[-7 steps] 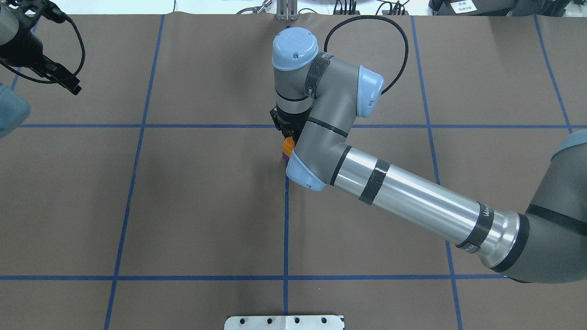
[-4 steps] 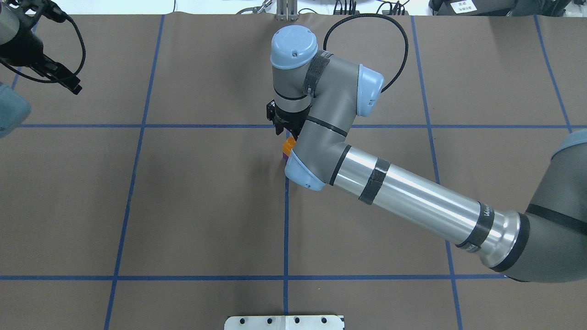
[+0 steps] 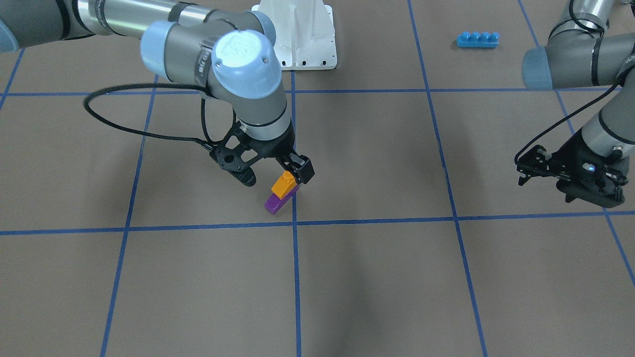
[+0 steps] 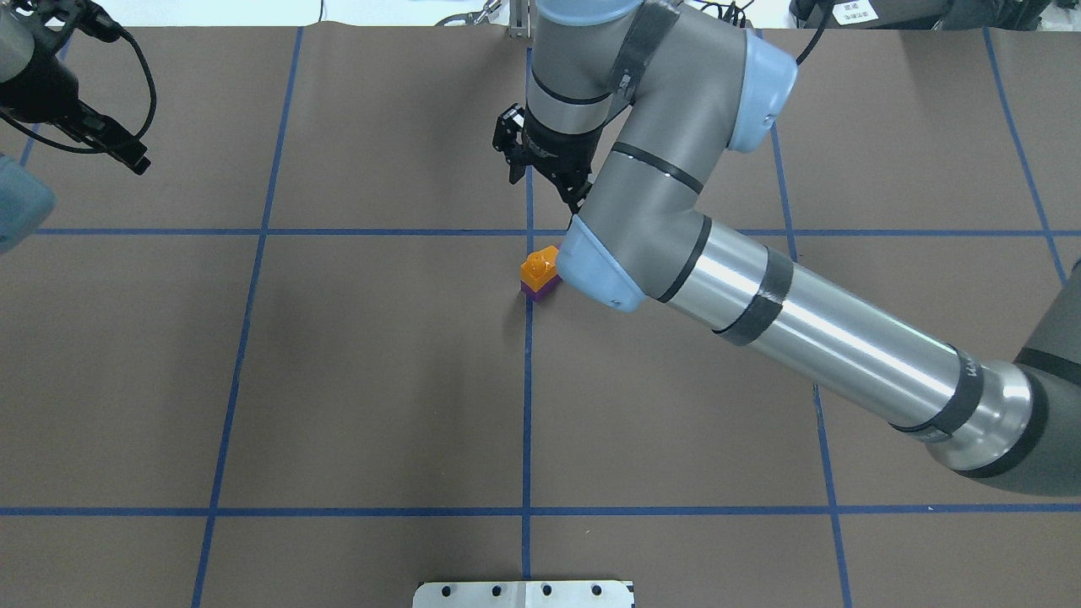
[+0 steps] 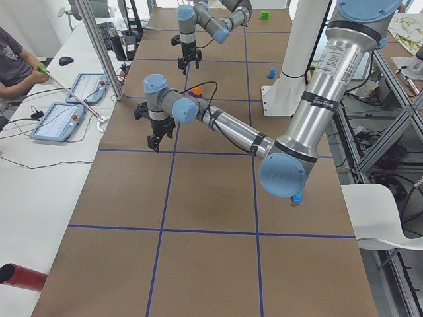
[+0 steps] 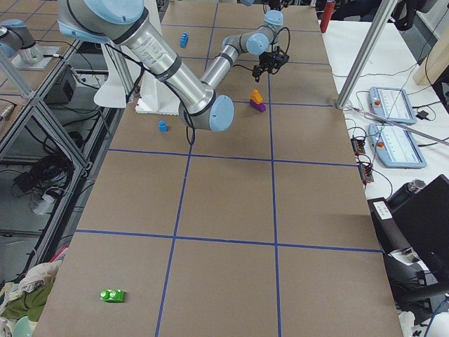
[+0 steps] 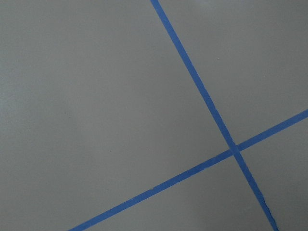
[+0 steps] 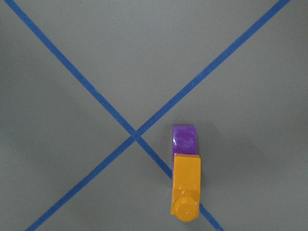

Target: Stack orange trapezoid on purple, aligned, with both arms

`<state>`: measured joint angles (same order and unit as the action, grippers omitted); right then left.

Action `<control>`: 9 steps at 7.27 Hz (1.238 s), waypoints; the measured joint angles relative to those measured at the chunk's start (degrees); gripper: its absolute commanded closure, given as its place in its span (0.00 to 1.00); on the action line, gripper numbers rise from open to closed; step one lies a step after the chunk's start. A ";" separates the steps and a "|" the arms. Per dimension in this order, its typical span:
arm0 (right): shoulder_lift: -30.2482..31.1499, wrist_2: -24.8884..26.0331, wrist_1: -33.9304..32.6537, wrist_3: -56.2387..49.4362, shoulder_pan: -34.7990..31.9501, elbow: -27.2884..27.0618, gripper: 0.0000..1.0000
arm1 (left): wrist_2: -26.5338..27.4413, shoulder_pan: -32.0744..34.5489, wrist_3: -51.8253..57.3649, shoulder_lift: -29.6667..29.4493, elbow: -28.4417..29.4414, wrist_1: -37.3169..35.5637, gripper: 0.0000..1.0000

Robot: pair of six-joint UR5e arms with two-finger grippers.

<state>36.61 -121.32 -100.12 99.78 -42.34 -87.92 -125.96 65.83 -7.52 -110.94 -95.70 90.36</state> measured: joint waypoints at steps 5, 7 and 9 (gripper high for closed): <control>29.21 -4.50 -9.80 -54.62 -19.91 -21.61 0.00 | -4.71 11.43 12.23 9.33 -0.24 4.02 0.00; 38.30 -6.65 -9.77 -74.61 -29.89 -20.89 0.00 | -7.06 17.97 16.46 14.27 0.46 4.16 0.00; 42.13 -6.84 -9.63 -79.00 -33.84 -20.80 0.00 | -7.51 23.24 23.95 19.09 0.99 4.35 0.00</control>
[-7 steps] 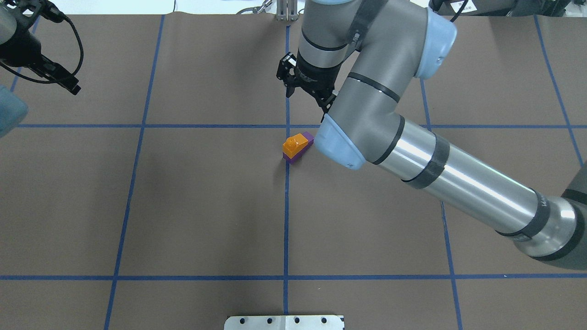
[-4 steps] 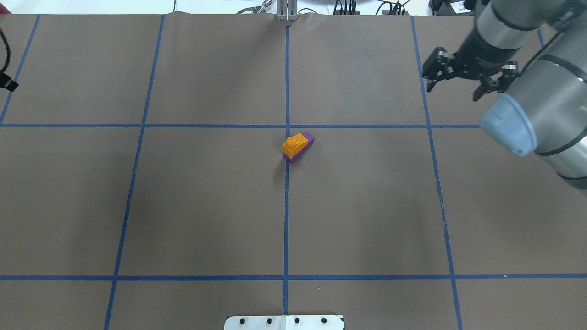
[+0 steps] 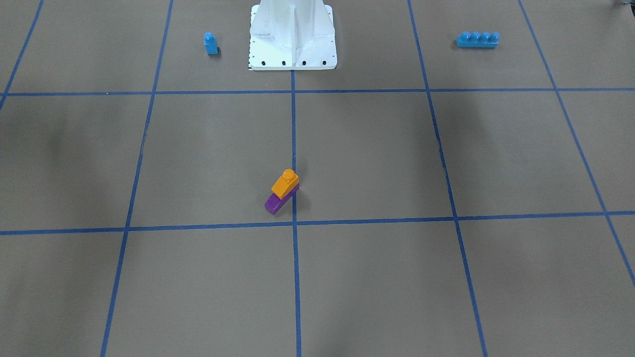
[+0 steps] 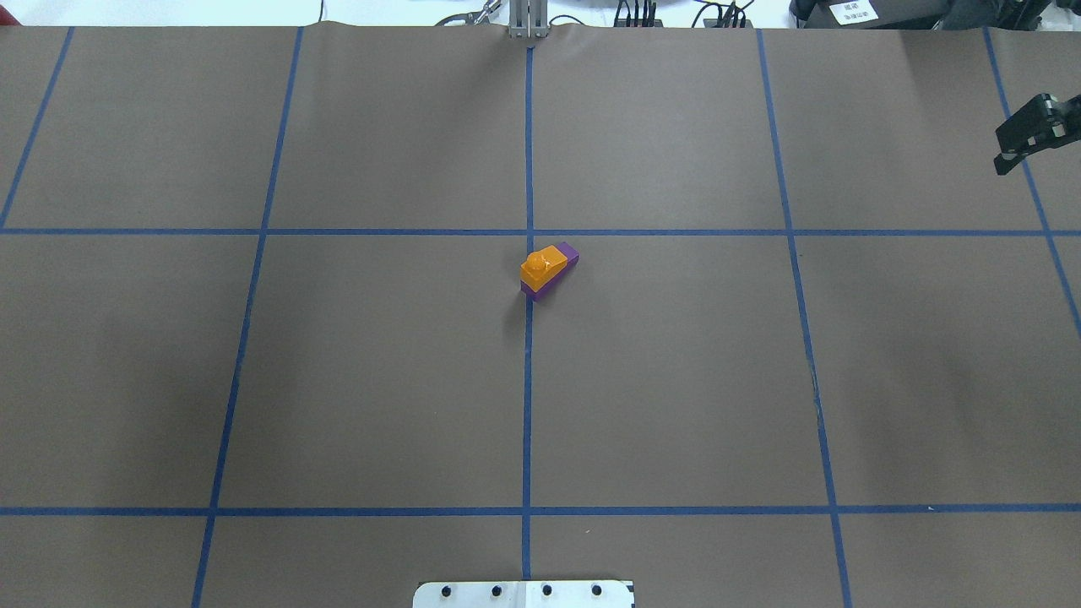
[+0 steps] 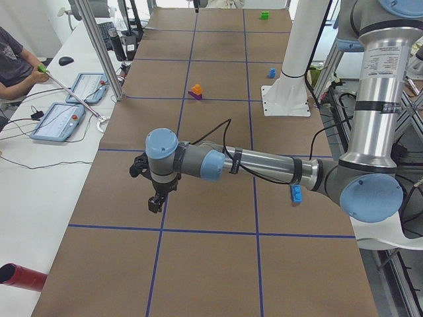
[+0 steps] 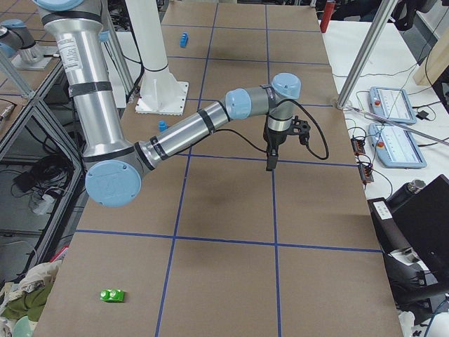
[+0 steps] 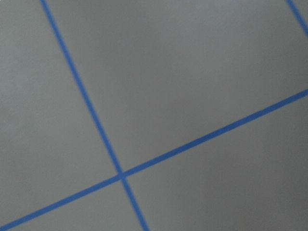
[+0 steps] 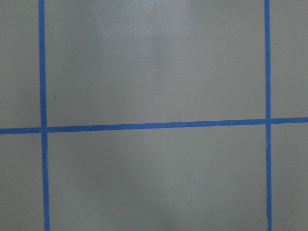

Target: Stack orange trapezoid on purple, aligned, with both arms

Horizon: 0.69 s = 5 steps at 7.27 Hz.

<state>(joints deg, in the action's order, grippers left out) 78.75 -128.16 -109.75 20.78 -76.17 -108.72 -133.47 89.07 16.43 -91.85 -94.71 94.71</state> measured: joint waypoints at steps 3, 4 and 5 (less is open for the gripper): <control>7.00 -0.83 7.71 -5.24 -4.69 3.12 0.00 | 0.73 1.23 1.39 2.40 1.56 0.17 0.00; 8.70 -3.03 9.71 -11.59 -7.67 6.08 0.00 | 0.65 1.25 -0.76 2.19 2.11 -0.05 0.00; 9.89 -5.93 10.56 -16.66 -10.44 9.24 0.00 | 0.56 1.28 -2.90 2.09 2.27 -0.11 0.00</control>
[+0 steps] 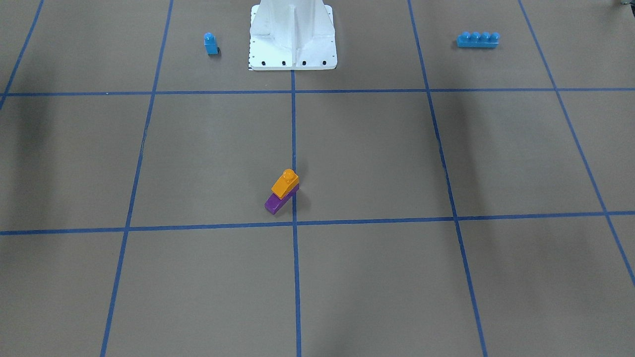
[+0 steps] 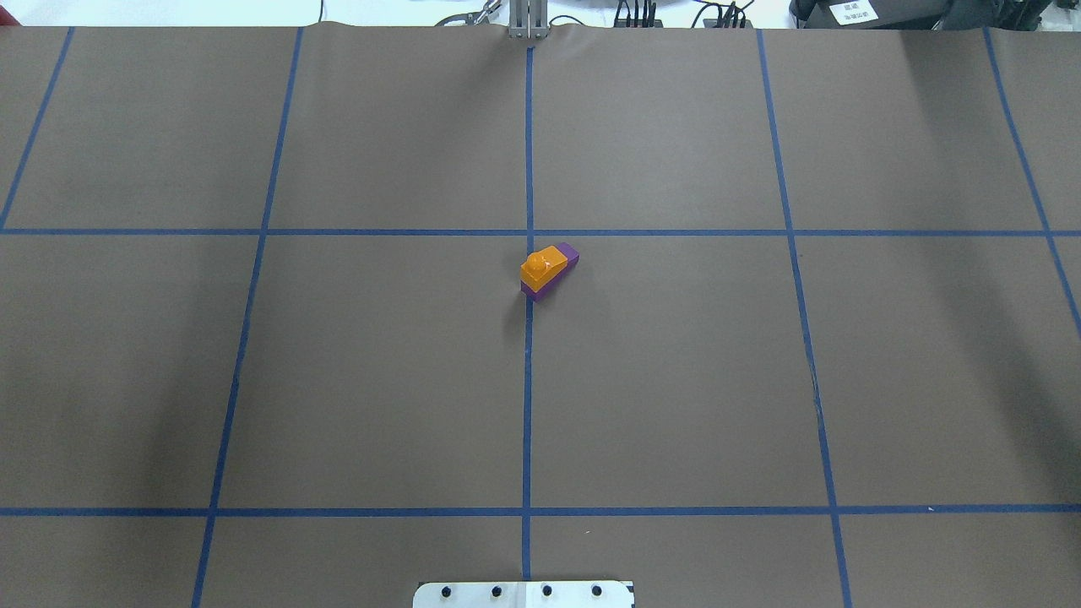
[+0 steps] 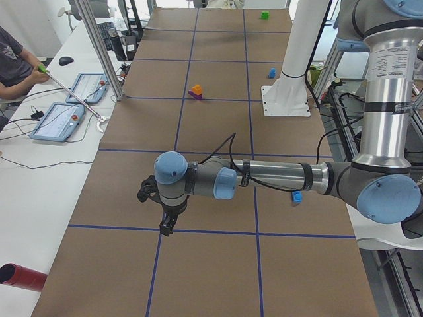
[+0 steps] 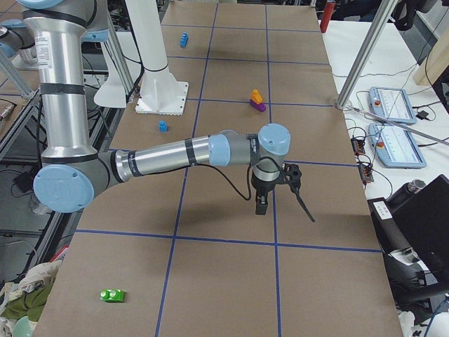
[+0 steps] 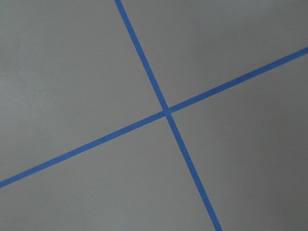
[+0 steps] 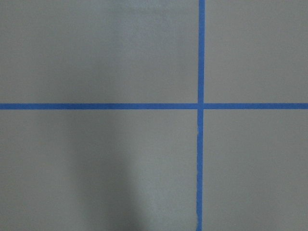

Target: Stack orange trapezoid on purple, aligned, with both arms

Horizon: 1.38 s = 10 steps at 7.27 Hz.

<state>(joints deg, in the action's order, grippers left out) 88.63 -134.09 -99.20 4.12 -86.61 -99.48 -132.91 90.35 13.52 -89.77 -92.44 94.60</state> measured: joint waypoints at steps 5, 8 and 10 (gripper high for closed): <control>5.01 -3.02 0.50 -8.89 -6.20 3.35 0.00 | 0.47 0.03 -1.68 0.67 0.37 -0.12 0.00; 4.98 -2.44 0.58 -9.06 -6.24 3.37 0.00 | 0.56 0.08 -1.66 1.05 0.20 -0.63 0.00; 4.69 -0.88 1.88 -9.04 -6.21 3.51 0.00 | 0.62 0.09 -1.66 1.08 0.44 -0.87 0.00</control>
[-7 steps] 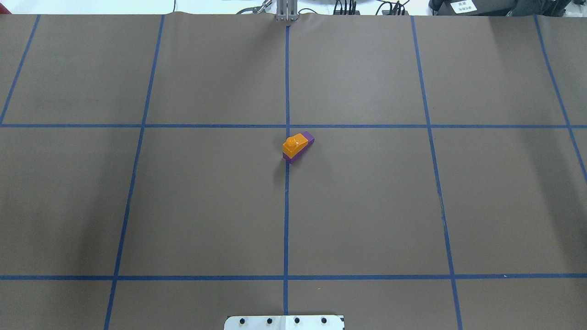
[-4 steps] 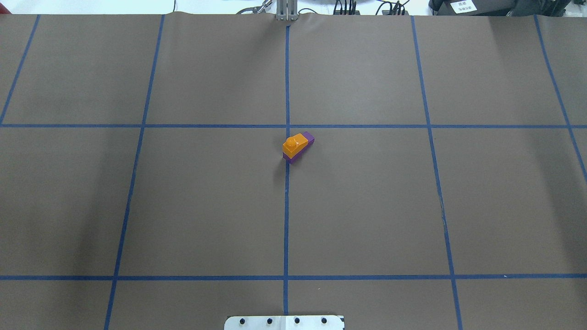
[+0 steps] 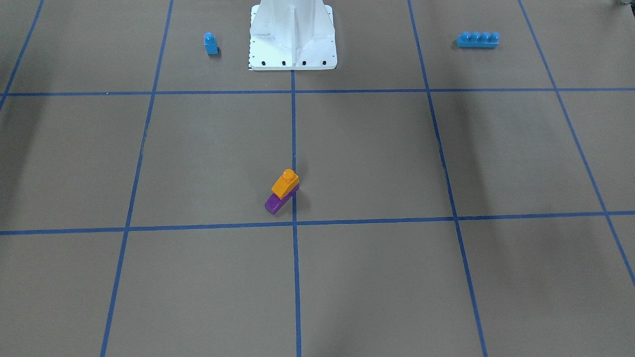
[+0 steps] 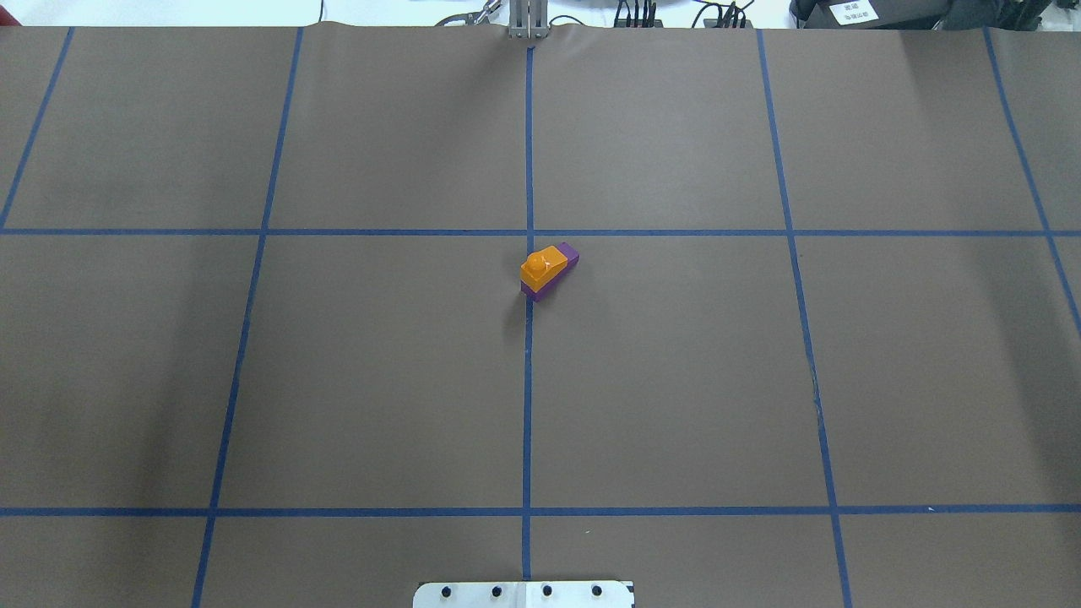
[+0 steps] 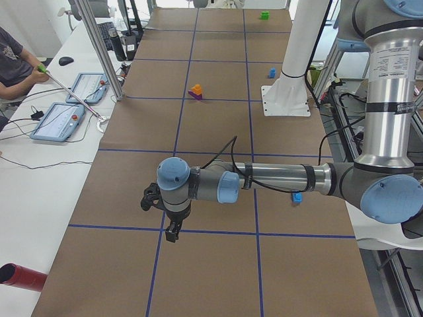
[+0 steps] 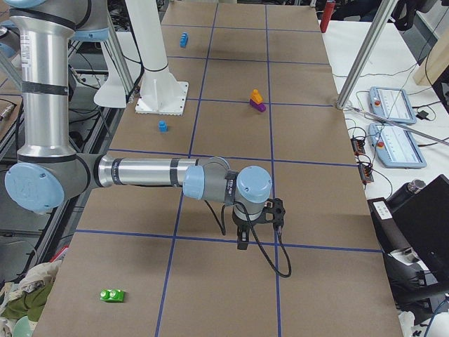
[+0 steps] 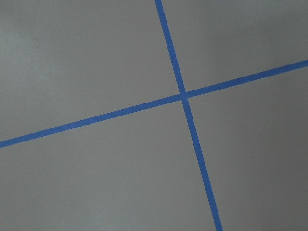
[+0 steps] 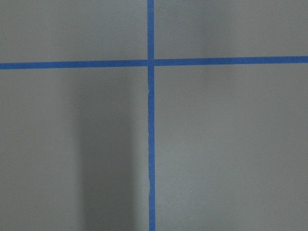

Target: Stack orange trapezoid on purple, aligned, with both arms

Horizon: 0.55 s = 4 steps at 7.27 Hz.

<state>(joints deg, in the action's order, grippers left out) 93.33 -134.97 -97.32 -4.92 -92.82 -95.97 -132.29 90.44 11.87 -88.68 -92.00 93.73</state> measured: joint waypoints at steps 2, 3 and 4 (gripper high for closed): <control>0.04 1.25 3.30 0.36 0.04 1.24 0.00 | 0.01 -0.05 0.00 0.00 0.09 -0.04 0.00; 0.03 1.31 3.86 0.50 0.06 1.72 0.00 | 0.01 -0.07 0.00 -0.01 0.12 -0.04 0.00; 0.03 1.18 4.04 0.62 0.07 1.96 0.00 | 0.01 -0.08 0.00 -0.05 0.13 -0.04 0.00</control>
<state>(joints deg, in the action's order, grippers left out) 93.36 -133.79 -93.28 -4.30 -92.74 -94.01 -132.28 90.36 11.87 -88.73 -91.88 93.69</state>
